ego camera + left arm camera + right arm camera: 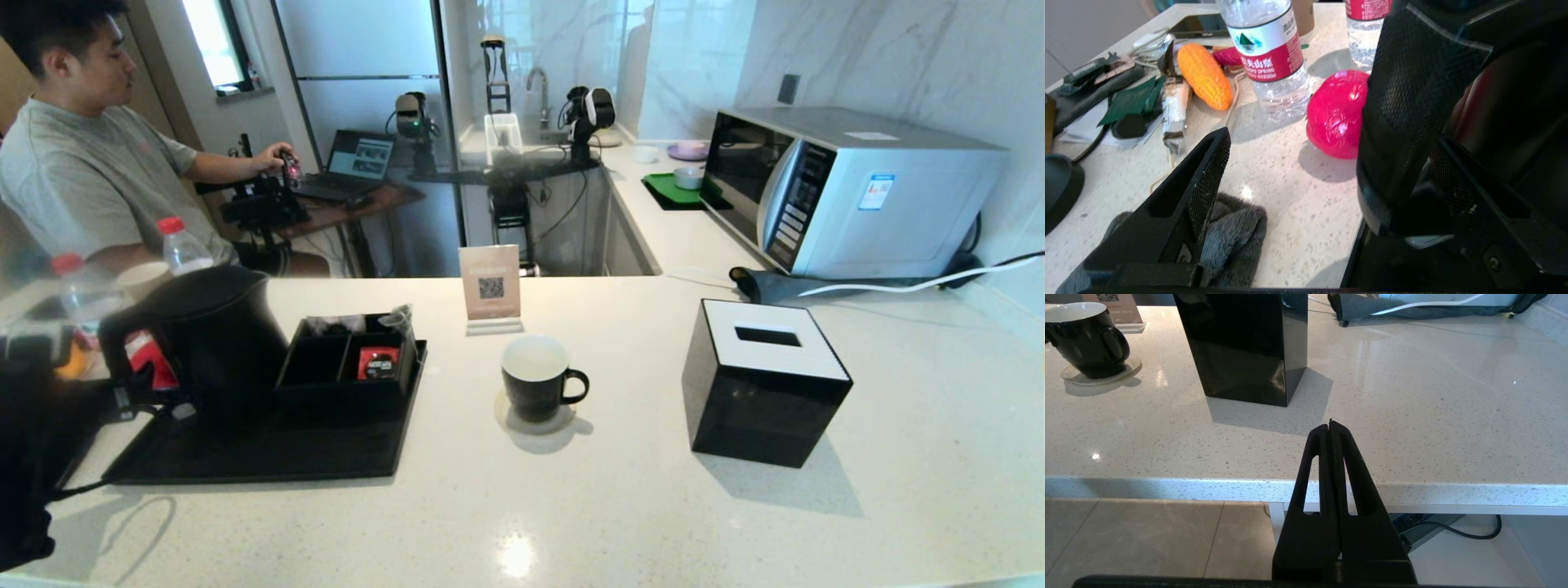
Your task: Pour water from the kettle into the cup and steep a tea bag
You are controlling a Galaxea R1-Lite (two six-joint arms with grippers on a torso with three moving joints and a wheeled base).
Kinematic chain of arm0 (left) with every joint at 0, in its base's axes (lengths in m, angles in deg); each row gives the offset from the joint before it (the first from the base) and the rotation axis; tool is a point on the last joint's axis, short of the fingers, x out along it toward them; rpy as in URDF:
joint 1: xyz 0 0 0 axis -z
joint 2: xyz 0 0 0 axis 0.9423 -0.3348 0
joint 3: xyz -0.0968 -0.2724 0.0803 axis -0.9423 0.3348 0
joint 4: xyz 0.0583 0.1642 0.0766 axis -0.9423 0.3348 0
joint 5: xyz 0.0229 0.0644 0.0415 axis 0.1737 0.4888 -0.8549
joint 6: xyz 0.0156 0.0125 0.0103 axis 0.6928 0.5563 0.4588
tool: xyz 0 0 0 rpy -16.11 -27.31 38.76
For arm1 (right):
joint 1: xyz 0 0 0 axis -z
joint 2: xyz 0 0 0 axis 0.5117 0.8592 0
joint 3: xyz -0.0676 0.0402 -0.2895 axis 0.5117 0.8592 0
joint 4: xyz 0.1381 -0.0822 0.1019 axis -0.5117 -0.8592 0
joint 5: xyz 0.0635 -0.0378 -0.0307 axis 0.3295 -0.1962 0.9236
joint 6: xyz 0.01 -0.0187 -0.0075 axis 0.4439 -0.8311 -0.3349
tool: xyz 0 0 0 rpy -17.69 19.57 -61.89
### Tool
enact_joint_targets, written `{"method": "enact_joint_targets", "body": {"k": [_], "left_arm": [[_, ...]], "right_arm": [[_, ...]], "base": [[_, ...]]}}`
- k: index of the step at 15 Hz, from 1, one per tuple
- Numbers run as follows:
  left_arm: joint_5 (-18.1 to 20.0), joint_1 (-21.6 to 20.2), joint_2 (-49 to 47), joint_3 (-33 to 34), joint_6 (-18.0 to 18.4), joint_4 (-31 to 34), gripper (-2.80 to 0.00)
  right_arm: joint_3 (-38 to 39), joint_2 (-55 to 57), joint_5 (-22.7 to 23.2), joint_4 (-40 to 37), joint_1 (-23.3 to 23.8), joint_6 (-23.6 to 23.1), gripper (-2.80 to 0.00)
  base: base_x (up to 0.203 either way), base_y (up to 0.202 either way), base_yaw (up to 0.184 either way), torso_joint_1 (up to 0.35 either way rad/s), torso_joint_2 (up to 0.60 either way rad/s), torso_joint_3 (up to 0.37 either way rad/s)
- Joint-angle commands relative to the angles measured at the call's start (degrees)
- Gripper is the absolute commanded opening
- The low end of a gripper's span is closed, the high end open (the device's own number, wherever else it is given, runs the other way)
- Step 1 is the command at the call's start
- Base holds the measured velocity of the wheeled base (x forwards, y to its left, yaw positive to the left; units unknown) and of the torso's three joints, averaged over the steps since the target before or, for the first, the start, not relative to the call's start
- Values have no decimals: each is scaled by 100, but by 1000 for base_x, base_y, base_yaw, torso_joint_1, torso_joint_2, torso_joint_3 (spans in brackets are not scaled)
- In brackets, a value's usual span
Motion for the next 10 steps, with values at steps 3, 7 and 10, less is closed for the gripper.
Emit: {"method": "enact_joint_targets", "body": {"k": [3,7,10], "left_arm": [[0,0,-92,-165,33,-274,0],[0,-14,-152,-418,69,-274,0],[0,-26,-162,-508,112,-274,0]], "right_arm": [[0,7,2,1,0,-2,-280],[0,7,2,1,0,-2,-280],[0,7,2,1,0,-2,-280]], "base": [[0,0,0,0,0,0],[0,0,0,0,0,0],[0,0,0,0,0,0]]}}
